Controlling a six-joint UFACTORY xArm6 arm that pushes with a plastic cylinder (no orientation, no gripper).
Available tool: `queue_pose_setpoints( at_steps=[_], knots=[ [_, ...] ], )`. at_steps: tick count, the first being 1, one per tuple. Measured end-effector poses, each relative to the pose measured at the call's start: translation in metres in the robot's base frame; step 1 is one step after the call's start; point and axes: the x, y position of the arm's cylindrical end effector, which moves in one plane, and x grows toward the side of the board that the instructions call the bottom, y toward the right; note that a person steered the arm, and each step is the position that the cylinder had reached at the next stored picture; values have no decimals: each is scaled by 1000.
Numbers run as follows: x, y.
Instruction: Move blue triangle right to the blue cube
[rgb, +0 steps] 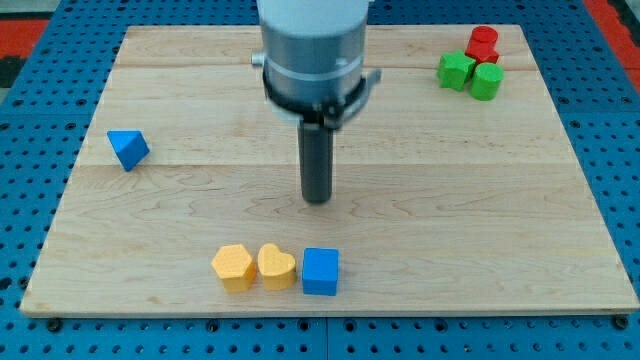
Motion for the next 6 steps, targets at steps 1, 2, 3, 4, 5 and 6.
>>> queue_pose_setpoints(
  at_steps=[1, 2, 3, 4, 5, 6],
  knots=[
    [-40, -96],
    [-61, -211],
    [-80, -260],
    [-61, -267],
    [-27, -279],
    [12, -269]
  ],
)
